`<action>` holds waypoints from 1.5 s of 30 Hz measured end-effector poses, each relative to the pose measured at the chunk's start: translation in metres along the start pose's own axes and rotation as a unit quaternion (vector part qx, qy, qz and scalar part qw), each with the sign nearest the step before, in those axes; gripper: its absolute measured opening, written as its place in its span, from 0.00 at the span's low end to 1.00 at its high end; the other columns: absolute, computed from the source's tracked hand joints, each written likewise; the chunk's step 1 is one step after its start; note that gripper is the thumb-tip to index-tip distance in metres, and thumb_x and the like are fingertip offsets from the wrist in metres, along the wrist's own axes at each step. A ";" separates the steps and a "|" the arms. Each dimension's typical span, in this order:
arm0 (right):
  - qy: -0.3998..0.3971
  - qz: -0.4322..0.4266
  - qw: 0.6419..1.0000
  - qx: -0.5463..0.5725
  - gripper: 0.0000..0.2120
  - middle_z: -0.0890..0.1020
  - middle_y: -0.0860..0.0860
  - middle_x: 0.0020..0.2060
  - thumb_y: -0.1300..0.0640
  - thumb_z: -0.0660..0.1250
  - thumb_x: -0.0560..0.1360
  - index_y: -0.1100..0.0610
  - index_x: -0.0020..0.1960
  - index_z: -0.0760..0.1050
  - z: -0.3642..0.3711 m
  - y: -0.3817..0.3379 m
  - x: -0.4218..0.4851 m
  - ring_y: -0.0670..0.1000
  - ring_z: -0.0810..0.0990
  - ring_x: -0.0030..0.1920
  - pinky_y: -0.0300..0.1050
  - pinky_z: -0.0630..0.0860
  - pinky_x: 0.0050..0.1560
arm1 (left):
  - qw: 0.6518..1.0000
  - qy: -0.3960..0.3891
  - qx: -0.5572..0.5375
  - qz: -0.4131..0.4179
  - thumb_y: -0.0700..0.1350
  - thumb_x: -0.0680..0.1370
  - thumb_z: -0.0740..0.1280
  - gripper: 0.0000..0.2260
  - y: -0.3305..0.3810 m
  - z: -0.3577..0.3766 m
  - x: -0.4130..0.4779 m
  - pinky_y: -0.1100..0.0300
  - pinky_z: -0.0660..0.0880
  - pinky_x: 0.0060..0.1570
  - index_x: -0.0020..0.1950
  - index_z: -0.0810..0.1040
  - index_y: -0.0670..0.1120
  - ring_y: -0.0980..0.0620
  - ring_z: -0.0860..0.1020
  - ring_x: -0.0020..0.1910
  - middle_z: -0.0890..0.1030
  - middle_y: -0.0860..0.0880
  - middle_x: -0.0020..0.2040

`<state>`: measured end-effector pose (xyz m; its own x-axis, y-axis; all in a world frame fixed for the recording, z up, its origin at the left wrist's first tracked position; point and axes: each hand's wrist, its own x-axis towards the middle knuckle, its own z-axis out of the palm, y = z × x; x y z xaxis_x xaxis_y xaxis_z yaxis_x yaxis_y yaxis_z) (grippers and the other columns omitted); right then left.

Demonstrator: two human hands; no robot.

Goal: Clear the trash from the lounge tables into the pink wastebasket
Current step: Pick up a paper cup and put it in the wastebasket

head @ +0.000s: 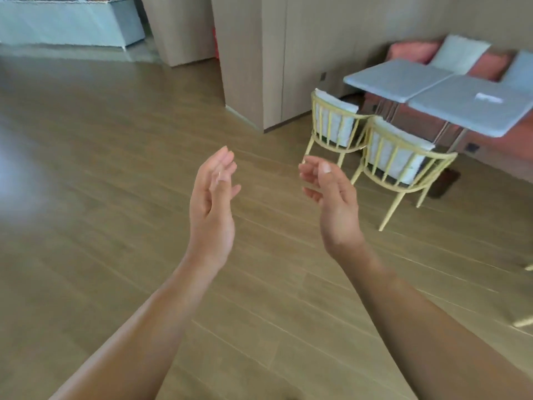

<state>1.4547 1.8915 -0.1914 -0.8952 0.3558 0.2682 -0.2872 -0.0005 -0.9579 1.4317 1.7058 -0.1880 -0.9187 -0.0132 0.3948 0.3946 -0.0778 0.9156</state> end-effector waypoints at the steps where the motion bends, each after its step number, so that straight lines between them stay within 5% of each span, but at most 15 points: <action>1: 0.021 -0.002 1.000 -0.008 0.22 0.85 0.46 0.57 0.34 0.60 0.76 0.45 0.60 0.82 -0.024 -0.003 0.005 0.48 0.82 0.61 0.58 0.77 0.69 | 1.000 -0.021 -0.008 0.003 0.56 0.85 0.58 0.16 -0.003 0.025 0.003 0.47 0.77 0.69 0.72 0.73 0.60 0.57 0.76 0.73 0.78 0.56 0.72; 6: 0.132 -0.010 0.990 -0.041 0.22 0.86 0.42 0.54 0.34 0.60 0.76 0.44 0.60 0.82 -0.133 -0.013 0.023 0.43 0.83 0.59 0.52 0.78 0.67 | 0.991 -0.123 -0.052 0.000 0.57 0.84 0.58 0.17 -0.017 0.143 0.017 0.47 0.78 0.69 0.72 0.73 0.58 0.56 0.76 0.73 0.77 0.54 0.73; 21: 0.345 -0.030 0.932 -0.105 0.25 0.86 0.46 0.58 0.35 0.58 0.78 0.47 0.64 0.82 -0.347 0.001 0.140 0.46 0.83 0.62 0.57 0.77 0.69 | 0.925 -0.342 -0.164 -0.029 0.58 0.84 0.59 0.16 -0.085 0.434 0.105 0.51 0.78 0.68 0.70 0.73 0.57 0.53 0.76 0.74 0.76 0.49 0.74; 37: 0.439 -0.033 0.890 -0.121 0.22 0.85 0.47 0.58 0.42 0.56 0.83 0.51 0.66 0.80 -0.501 0.034 0.293 0.46 0.83 0.63 0.54 0.78 0.69 | 0.885 -0.421 -0.197 -0.034 0.55 0.85 0.58 0.14 -0.143 0.664 0.218 0.54 0.78 0.67 0.68 0.76 0.56 0.55 0.78 0.71 0.80 0.53 0.71; 45: 0.441 -0.039 0.892 -0.098 0.22 0.86 0.48 0.59 0.42 0.56 0.83 0.52 0.68 0.80 -0.640 0.065 0.375 0.45 0.83 0.63 0.46 0.79 0.67 | 0.887 -0.427 -0.175 -0.028 0.50 0.85 0.57 0.15 -0.179 0.818 0.237 0.56 0.79 0.65 0.69 0.76 0.52 0.56 0.78 0.70 0.79 0.51 0.70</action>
<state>1.3181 2.6226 -0.2189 -0.2353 0.9439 0.2318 -0.1943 0.1880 -0.9628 1.1586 2.5319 -0.1957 -0.5292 0.7478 0.4009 0.1823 -0.3612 0.9145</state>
